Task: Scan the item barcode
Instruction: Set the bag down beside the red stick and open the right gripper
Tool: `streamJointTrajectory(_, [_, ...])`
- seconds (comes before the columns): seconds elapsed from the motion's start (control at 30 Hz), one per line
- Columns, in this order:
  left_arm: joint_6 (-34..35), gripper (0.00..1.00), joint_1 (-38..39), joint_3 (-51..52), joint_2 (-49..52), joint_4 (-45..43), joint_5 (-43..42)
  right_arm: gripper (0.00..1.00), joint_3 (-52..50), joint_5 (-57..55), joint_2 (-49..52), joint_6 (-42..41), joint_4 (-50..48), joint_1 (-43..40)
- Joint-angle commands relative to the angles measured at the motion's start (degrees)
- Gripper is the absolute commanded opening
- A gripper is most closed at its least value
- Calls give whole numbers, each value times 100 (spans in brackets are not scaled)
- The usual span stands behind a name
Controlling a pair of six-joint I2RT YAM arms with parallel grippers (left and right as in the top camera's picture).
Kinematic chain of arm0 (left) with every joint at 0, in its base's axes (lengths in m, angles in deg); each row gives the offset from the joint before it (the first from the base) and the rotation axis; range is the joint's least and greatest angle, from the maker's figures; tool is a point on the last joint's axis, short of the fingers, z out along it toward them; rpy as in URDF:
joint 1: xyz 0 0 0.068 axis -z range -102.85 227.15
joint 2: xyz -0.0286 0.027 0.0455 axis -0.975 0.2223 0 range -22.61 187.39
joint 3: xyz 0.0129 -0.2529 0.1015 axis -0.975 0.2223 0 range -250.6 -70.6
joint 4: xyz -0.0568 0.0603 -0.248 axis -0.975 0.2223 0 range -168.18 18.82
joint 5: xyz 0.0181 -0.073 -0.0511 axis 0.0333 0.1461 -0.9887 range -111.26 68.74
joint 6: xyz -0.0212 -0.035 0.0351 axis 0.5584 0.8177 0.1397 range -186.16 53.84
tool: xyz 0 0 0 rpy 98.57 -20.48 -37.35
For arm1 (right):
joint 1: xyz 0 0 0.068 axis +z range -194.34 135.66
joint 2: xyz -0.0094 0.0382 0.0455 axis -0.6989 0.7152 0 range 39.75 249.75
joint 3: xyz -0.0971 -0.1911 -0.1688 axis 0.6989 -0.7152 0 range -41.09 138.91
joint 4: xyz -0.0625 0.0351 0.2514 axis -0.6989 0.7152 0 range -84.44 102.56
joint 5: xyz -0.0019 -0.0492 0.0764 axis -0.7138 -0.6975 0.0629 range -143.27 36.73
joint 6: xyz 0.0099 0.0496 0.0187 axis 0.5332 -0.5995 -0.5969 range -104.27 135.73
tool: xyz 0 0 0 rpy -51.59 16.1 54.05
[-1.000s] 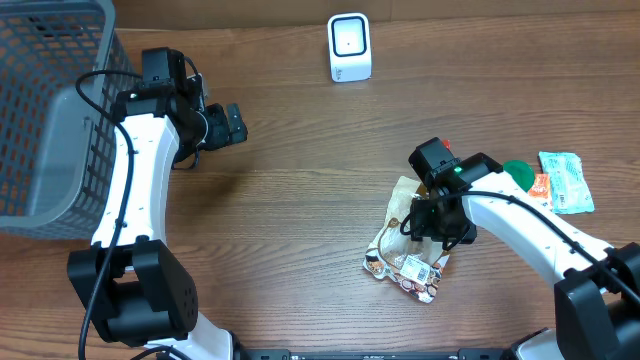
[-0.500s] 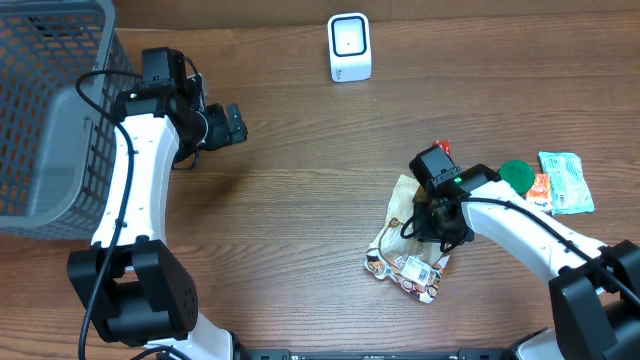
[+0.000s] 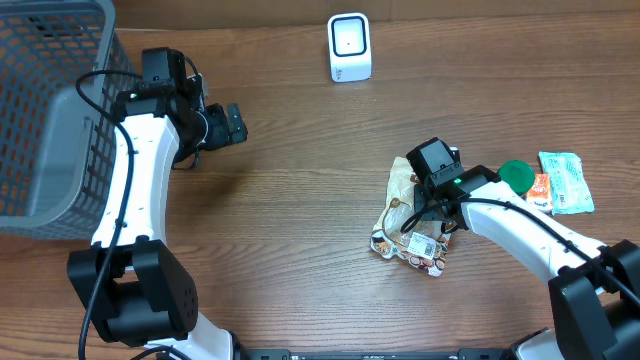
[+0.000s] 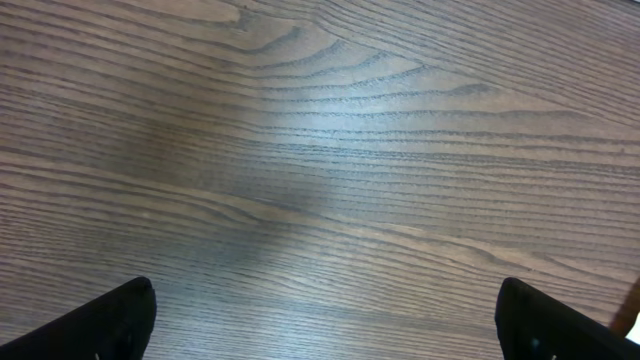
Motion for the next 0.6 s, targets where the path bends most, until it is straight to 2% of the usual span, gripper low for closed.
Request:
streamJointTrajectory(0.0, [94,100,28,-118,-107,2,15,24,-4,-400,-24,149,-52,11])
streamJointTrajectory(0.03, [94,100,28,-118,-107,0,15,25,48,-393,-35,149,-31,11])
streamJointTrajectory(0.1, [94,100,28,-118,-107,2,15,39,267,-396,-83,149,157,9])
streamJointTrajectory(0.23, [94,100,28,-118,-107,2,15,45,942,-372,-205,146,726,9])
streamJointTrajectory(0.4, [94,100,28,-118,-107,2,15,58,1644,-356,-227,146,1311,9])
streamJointTrajectory(0.5, [94,100,28,-118,-107,2,15,92,1685,-352,-225,146,1333,9])
streamJointTrajectory(0.53, [94,100,28,-118,-107,2,15,100,1683,-352,-212,146,1338,11])
streamJointTrajectory(0.57, [94,100,28,-118,-107,2,15,100,1683,-352,-210,146,1346,11])
